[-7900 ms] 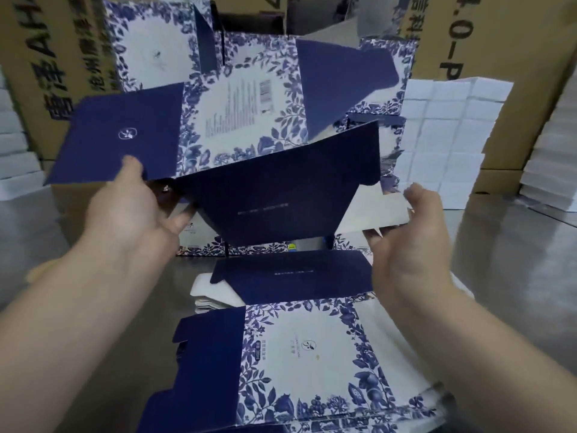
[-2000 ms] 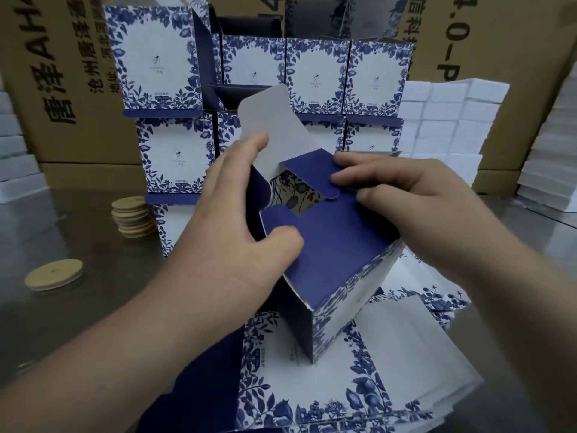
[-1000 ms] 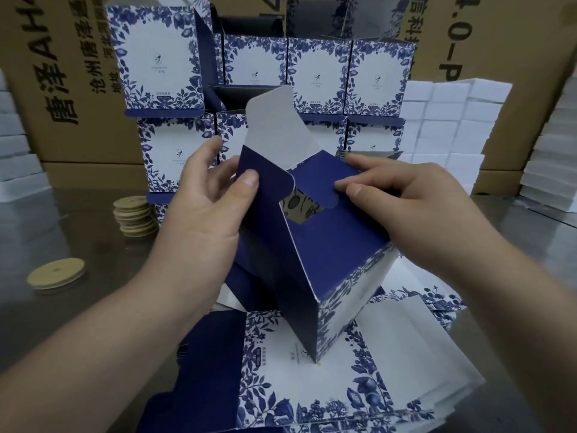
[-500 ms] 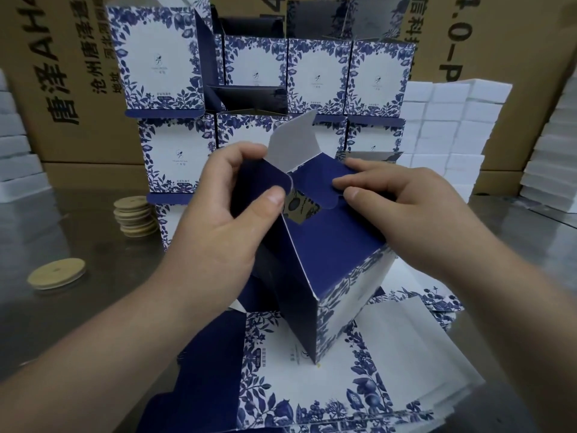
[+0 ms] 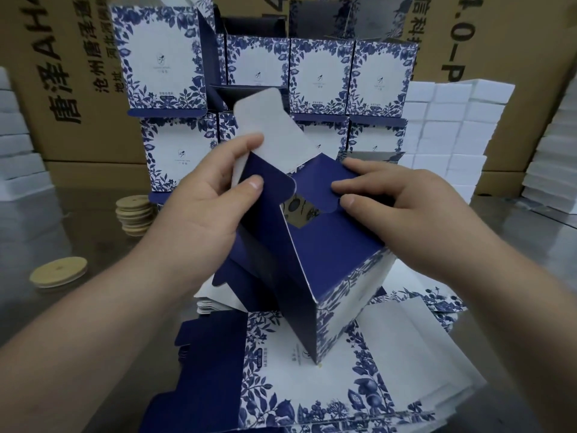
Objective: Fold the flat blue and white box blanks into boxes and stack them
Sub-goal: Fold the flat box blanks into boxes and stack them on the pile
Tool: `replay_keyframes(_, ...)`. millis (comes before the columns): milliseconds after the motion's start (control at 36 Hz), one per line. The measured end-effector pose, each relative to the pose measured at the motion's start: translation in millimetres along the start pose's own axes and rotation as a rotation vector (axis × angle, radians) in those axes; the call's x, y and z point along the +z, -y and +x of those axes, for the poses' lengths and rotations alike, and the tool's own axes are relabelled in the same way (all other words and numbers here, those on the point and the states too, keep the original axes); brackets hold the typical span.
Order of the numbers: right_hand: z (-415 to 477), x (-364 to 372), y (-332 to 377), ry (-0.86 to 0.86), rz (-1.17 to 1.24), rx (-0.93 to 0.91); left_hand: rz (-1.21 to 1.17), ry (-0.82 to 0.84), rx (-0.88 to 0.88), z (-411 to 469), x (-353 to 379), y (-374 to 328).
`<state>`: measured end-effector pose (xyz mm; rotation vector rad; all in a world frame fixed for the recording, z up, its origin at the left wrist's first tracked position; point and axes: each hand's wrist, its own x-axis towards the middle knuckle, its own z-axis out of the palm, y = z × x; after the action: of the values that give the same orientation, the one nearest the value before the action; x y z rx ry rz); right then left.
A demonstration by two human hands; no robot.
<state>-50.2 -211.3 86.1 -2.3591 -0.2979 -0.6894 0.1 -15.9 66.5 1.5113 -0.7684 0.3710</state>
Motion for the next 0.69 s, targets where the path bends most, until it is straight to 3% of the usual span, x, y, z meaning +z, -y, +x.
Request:
replay_keyframes(139, -1.3, 1.1, 1.6, 0.002, 0.019, -0.011, 0.086, 0.019, -0.068, 1.0, -1.7, 6.1)
replay_keyframes(500, -1.3, 2.5, 1.4, -0.013, 0.012, -0.011, 0.162, -0.087, 0.005, -0.2, 5.6, 7.5)
replay_keyframes(694, -1.4, 1.9, 1.8, -0.012, 0.004, -0.021, 0.220, -0.078, -0.039, -0.9, 3.5, 7.3)
